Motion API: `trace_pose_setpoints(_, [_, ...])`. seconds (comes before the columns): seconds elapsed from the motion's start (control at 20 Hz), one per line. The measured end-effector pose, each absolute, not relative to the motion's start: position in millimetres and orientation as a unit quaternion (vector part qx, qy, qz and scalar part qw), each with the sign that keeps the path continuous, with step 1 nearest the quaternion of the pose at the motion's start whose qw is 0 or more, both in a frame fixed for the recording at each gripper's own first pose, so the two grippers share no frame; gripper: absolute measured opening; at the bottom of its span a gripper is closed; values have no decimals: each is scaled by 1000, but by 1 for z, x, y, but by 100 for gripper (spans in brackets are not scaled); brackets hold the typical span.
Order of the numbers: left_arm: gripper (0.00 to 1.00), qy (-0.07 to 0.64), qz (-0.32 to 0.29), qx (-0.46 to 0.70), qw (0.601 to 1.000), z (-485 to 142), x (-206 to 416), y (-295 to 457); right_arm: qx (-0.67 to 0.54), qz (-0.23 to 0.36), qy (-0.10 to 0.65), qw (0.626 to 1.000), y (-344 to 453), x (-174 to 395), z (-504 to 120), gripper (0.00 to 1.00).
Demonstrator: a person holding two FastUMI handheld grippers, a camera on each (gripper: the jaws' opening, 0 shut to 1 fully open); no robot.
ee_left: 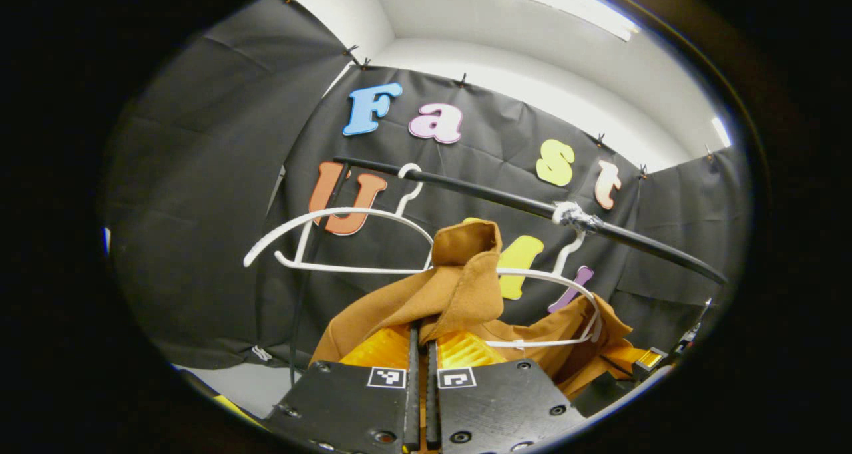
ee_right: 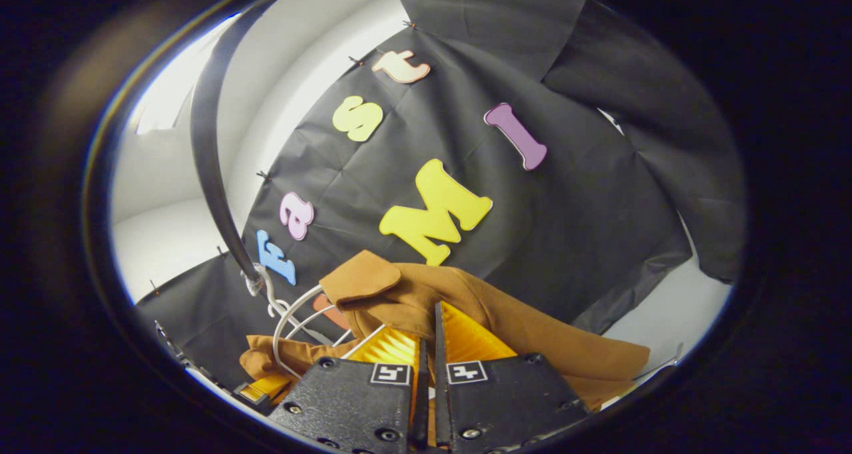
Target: Grasp the clothes on the hanger with both hands and then place them into the laundry hamper below.
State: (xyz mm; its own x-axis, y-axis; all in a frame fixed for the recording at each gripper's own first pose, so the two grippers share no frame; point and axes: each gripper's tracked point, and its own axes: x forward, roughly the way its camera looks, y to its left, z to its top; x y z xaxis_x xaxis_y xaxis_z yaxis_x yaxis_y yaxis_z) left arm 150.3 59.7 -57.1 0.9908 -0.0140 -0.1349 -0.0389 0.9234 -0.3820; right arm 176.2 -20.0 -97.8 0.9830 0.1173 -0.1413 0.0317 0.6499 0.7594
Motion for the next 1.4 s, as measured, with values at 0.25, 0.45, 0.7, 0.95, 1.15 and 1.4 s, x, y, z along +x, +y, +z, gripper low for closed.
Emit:
trace_pose_setpoints(0.25, [4,66,13,-206,976,-52,153,80,465,47,90,880,-34,194,-94,5])
trace_pose_setpoints(0.45, [4,65,12,-211,975,-49,161,93,476,57,83,874,-42,210,-87,5])
trace_pose_setpoints(0.7, [4,67,6,-213,975,-53,165,106,495,79,88,861,-45,223,-87,6])
trace_pose_setpoints(0.95, [4,67,-6,-221,973,-55,164,126,500,83,88,858,-59,242,-90,7])
trace_pose_setpoints(1.15, [4,62,-6,-237,970,-59,165,138,489,80,95,863,-71,255,-93,7])
trace_pose_setpoints(1.4, [0,90,-7,-257,962,-89,168,139,493,97,117,857,-58,262,-99,6])
